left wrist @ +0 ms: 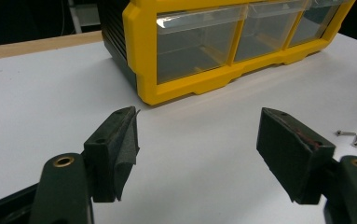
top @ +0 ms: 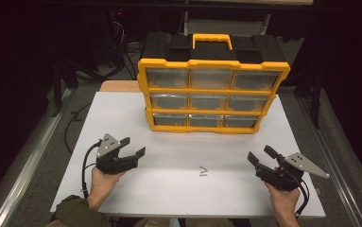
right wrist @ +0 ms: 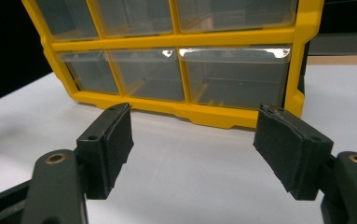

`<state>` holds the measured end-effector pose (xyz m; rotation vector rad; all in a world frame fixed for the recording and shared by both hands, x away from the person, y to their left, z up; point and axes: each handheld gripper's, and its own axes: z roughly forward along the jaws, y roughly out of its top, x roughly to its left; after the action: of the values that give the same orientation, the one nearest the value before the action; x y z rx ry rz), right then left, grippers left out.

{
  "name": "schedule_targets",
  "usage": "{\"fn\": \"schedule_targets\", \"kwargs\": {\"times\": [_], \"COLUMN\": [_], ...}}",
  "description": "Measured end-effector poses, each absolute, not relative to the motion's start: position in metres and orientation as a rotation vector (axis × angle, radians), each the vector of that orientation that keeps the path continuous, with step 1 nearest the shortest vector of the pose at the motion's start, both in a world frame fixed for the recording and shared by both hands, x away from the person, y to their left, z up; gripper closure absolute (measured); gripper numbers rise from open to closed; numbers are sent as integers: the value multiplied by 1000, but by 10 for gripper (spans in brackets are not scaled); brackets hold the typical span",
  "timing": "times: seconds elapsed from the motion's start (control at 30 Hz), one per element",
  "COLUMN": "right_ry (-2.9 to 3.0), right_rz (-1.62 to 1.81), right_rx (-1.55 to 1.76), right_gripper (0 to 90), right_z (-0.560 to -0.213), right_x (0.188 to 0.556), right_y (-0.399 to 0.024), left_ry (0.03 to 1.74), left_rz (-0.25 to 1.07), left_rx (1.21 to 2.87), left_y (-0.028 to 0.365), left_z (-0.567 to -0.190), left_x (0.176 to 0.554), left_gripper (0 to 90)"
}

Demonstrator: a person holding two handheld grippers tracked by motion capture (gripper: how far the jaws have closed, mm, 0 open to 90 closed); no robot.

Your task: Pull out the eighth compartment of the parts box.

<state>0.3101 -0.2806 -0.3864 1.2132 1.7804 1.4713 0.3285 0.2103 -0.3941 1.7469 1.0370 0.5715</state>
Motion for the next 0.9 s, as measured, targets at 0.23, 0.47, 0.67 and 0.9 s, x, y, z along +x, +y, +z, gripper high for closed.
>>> {"fn": "schedule_targets", "kwargs": {"times": [0.23, 0.47, 0.67, 0.9], "right_ry": [1793, 1815, 1832, 1849], "right_rz": [1461, 1446, 1419, 1403], "right_rx": [1181, 1162, 1148, 1128], "right_gripper": [311, 320, 337, 341], "right_z": [-377, -371, -368, -366], "right_x": [310, 314, 318, 324], "right_y": [-273, -267, -261, -253], "left_ry": [1034, 1036, 1037, 1037], "left_rz": [567, 565, 561, 563], "left_rx": [1749, 1752, 1758, 1762], "left_y": [210, 209, 209, 209], "left_z": [-394, -395, -395, -396], "left_x": [328, 328, 329, 329], "left_gripper": [298, 300, 300, 300]}}
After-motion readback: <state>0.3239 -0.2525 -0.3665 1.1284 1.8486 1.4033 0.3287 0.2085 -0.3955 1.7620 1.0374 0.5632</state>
